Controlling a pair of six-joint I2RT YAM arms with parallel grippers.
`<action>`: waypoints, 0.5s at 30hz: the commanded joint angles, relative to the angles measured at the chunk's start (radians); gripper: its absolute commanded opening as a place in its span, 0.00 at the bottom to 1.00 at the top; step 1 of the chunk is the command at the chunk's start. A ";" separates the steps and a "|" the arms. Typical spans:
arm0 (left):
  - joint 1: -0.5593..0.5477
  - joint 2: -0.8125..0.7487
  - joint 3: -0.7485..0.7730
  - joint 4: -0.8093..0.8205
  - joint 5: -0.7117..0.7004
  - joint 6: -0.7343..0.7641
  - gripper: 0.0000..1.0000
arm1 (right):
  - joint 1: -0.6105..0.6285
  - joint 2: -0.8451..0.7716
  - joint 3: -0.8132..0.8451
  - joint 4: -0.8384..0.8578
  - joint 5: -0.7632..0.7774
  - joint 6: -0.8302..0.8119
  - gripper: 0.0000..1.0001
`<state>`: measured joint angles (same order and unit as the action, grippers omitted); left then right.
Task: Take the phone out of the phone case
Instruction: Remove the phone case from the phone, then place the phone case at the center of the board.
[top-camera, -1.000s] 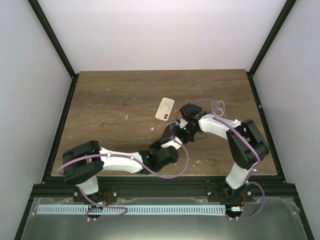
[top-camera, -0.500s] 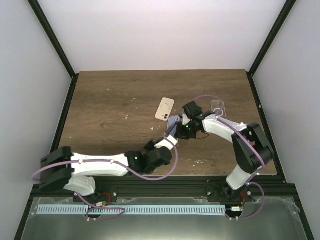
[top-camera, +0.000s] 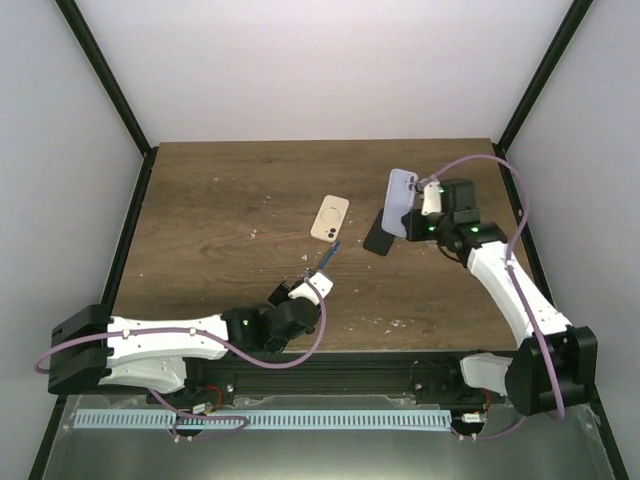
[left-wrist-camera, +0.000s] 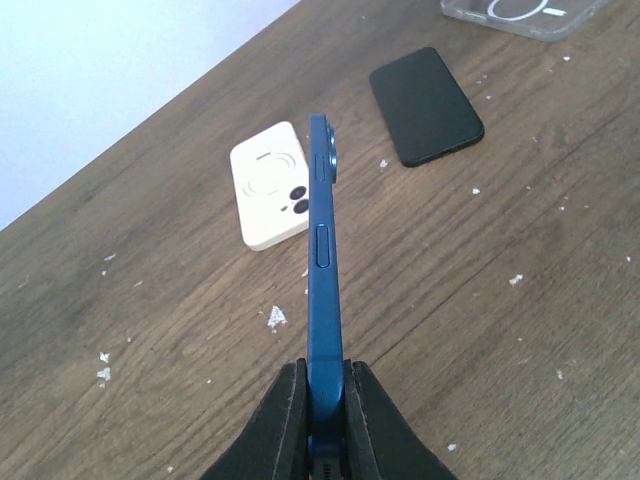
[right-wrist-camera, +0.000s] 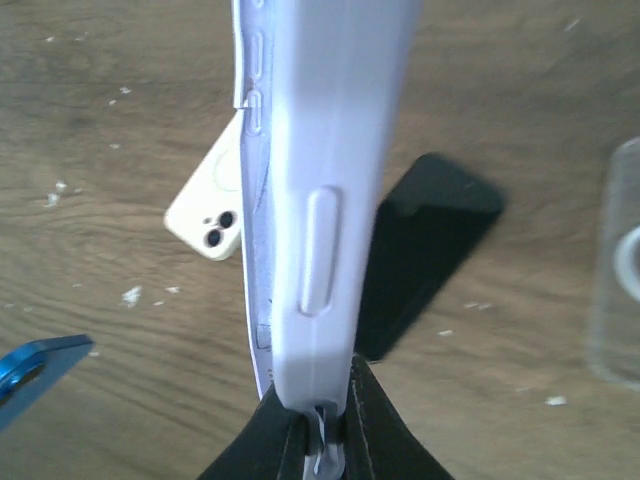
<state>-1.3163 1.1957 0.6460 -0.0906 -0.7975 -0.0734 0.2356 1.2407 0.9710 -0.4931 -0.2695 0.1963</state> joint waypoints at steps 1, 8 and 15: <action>-0.006 -0.001 -0.011 0.093 0.010 0.023 0.00 | -0.159 -0.056 0.055 -0.052 -0.064 -0.352 0.01; -0.008 -0.042 -0.063 0.169 0.042 0.022 0.00 | -0.328 0.082 0.161 -0.299 -0.085 -0.716 0.01; -0.009 -0.026 -0.064 0.179 0.078 0.024 0.00 | -0.442 0.174 0.152 -0.379 -0.008 -0.736 0.01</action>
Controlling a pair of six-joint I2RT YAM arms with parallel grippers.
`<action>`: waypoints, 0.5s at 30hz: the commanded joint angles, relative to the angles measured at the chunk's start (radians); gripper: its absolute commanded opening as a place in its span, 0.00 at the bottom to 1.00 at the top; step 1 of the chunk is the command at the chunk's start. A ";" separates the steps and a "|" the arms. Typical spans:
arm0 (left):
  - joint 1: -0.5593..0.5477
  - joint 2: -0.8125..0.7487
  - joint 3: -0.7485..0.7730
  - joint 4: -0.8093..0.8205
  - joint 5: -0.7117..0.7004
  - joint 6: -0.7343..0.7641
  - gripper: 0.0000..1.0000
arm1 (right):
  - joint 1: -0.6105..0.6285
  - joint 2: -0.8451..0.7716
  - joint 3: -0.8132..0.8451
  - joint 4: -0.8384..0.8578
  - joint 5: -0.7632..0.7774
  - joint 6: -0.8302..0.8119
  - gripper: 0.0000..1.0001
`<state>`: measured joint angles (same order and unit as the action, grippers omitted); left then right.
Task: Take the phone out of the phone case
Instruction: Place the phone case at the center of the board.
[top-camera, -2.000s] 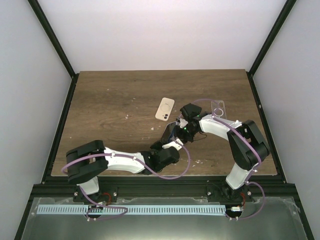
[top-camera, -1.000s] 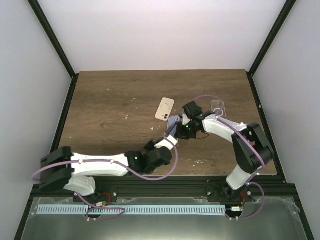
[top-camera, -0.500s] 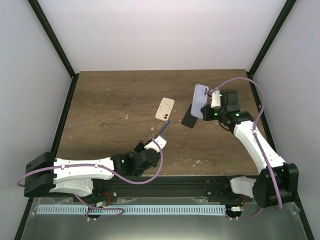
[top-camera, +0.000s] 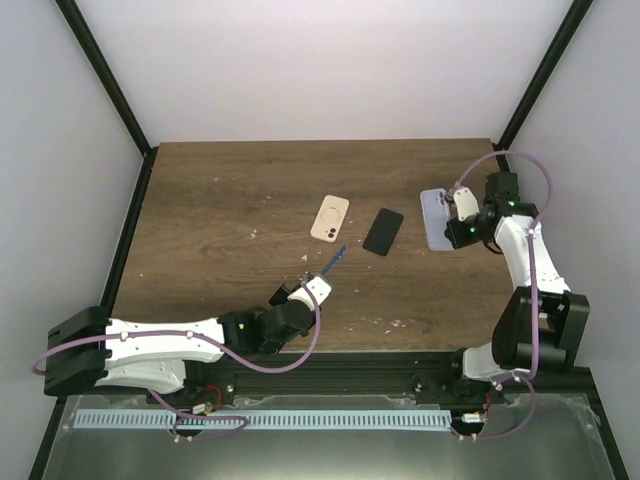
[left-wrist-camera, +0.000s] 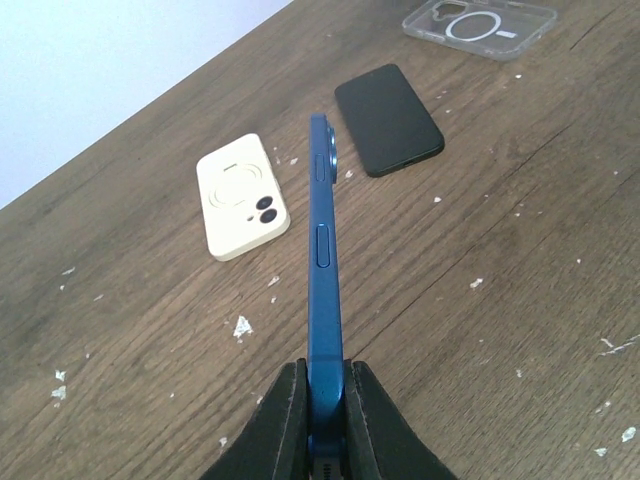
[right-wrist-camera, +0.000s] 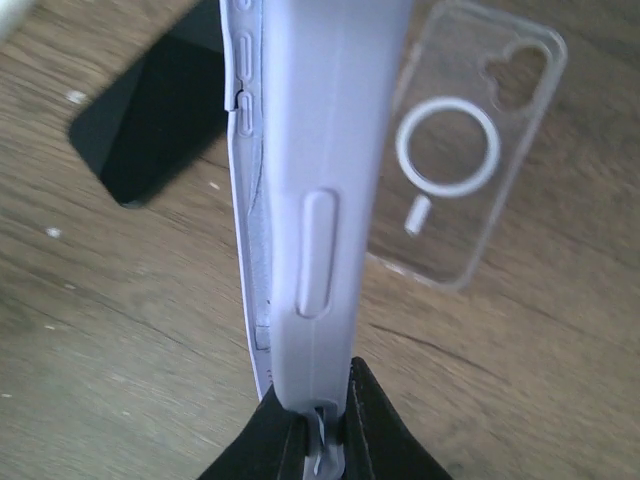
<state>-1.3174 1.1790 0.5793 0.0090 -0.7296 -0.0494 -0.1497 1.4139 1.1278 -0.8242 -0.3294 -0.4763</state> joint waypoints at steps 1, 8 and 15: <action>-0.008 -0.007 -0.002 0.086 0.015 -0.002 0.00 | -0.069 0.010 -0.018 -0.025 0.083 -0.069 0.01; -0.012 0.008 -0.006 0.095 0.047 -0.012 0.00 | -0.151 0.159 0.029 0.058 0.160 -0.116 0.01; -0.014 0.031 -0.003 0.105 0.047 0.005 0.00 | -0.206 0.378 0.232 0.005 0.168 -0.133 0.01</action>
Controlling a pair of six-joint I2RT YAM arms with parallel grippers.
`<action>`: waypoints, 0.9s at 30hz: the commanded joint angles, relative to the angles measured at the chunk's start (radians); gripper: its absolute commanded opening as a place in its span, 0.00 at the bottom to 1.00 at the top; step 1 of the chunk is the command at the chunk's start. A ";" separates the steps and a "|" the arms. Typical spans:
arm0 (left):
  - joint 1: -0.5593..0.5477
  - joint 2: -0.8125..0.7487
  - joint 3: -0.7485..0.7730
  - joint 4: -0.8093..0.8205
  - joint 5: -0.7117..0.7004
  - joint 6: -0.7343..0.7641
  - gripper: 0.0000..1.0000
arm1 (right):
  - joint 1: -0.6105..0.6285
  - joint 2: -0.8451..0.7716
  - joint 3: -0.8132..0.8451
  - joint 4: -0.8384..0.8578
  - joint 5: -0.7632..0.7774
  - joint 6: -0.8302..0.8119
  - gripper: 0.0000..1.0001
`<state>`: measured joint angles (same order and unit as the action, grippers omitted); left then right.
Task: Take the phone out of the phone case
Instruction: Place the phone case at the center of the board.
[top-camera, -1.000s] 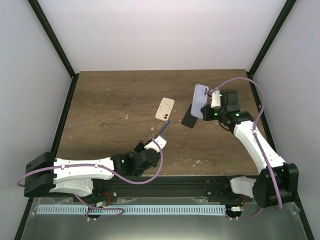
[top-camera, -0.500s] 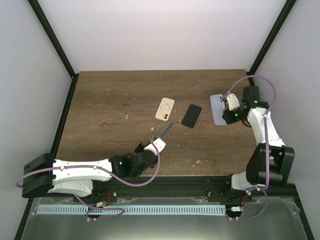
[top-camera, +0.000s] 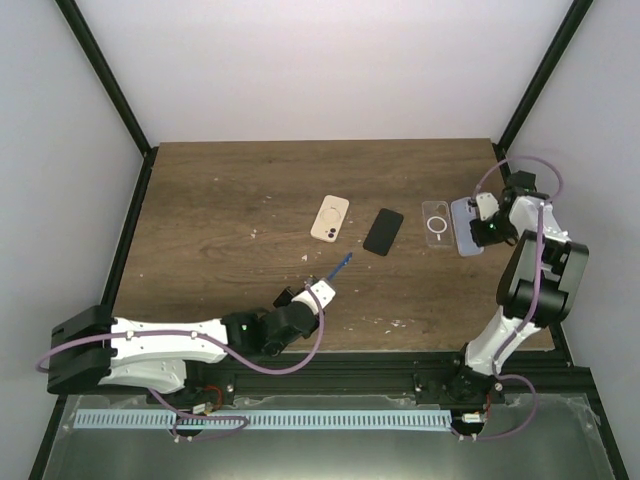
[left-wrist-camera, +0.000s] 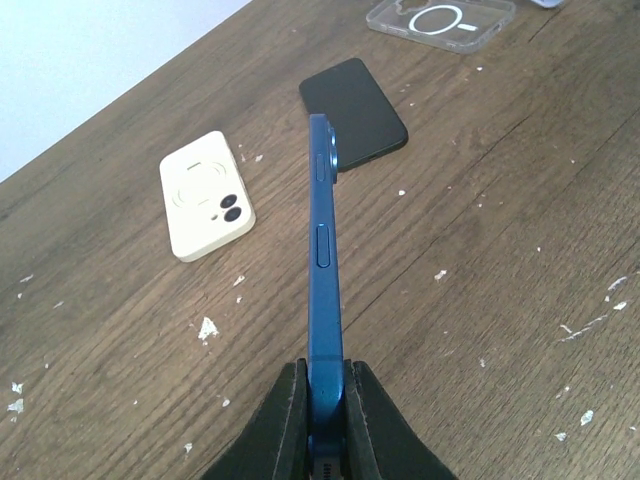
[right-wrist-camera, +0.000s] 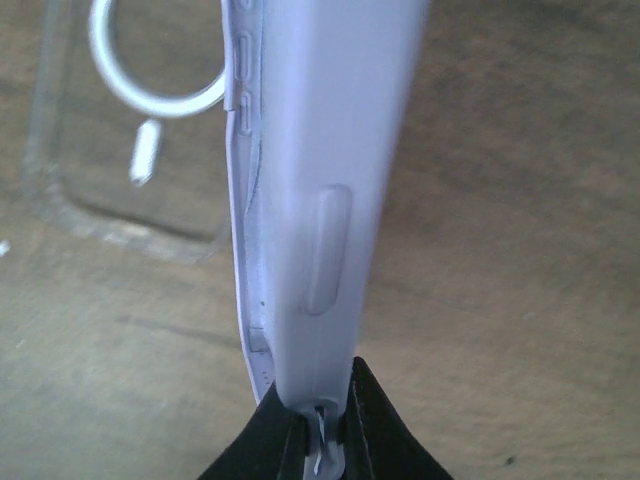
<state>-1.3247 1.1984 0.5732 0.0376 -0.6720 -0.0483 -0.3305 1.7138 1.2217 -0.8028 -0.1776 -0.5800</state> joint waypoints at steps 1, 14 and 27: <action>-0.007 0.015 0.006 0.078 -0.010 0.002 0.00 | -0.031 0.106 0.170 -0.029 0.018 -0.028 0.01; -0.014 0.057 0.044 0.100 -0.029 0.036 0.00 | -0.043 0.447 0.416 -0.161 0.004 -0.009 0.16; -0.008 0.214 0.183 0.085 -0.146 0.272 0.00 | -0.075 0.268 0.340 -0.029 -0.154 0.065 0.41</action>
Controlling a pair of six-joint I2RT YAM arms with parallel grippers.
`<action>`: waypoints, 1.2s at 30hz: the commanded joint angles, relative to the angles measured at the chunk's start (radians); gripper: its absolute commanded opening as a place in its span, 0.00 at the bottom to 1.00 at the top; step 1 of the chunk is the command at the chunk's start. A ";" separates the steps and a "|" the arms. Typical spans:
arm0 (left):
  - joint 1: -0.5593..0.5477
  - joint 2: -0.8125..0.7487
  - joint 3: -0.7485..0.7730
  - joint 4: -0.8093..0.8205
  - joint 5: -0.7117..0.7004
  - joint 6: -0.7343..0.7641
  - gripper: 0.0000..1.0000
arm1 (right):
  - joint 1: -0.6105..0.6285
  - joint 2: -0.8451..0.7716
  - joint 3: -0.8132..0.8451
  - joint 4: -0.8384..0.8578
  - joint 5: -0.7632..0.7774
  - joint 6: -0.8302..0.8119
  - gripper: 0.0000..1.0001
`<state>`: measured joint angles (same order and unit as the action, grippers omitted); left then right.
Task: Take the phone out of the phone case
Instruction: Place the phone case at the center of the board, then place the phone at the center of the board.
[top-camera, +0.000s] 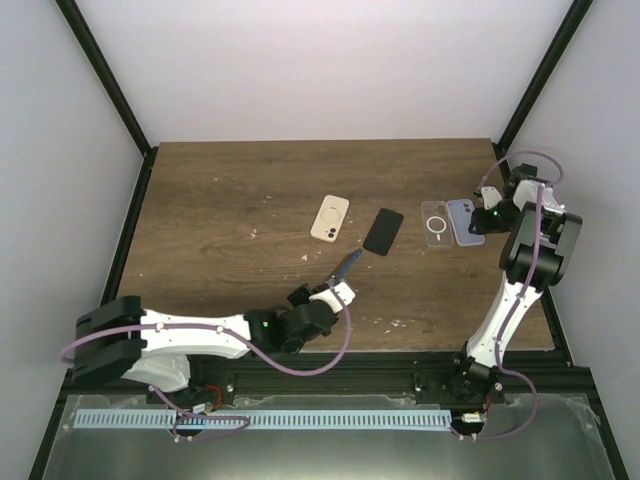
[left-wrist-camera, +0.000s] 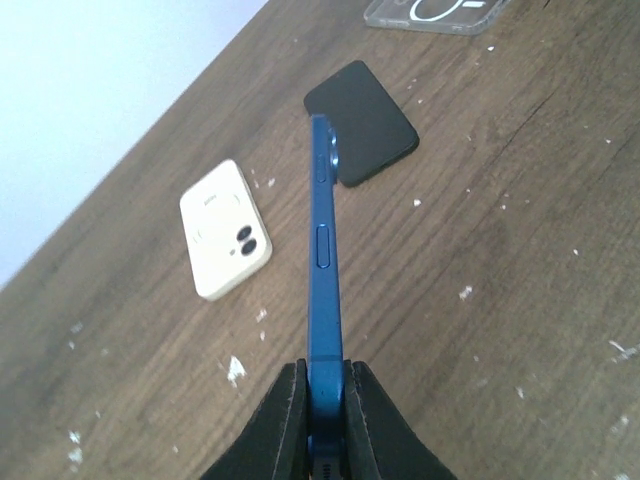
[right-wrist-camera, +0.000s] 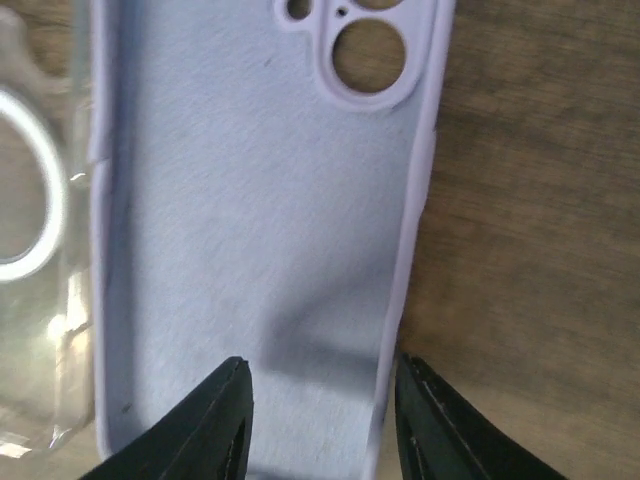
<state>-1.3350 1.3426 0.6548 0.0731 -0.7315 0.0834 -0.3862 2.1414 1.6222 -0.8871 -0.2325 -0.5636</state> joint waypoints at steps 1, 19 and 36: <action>0.004 0.107 0.128 0.037 -0.096 0.169 0.00 | -0.019 -0.199 -0.105 0.083 -0.122 0.065 0.43; 0.280 0.434 0.389 0.095 0.123 0.235 0.00 | 0.192 -0.970 -0.758 0.543 -0.630 0.359 0.64; 0.383 0.474 0.326 0.133 0.035 0.148 0.00 | 0.192 -0.927 -0.755 0.532 -0.638 0.349 0.65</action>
<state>-0.9966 1.8874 1.0271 0.1955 -0.6460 0.2775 -0.1932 1.1866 0.8539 -0.3729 -0.8467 -0.2153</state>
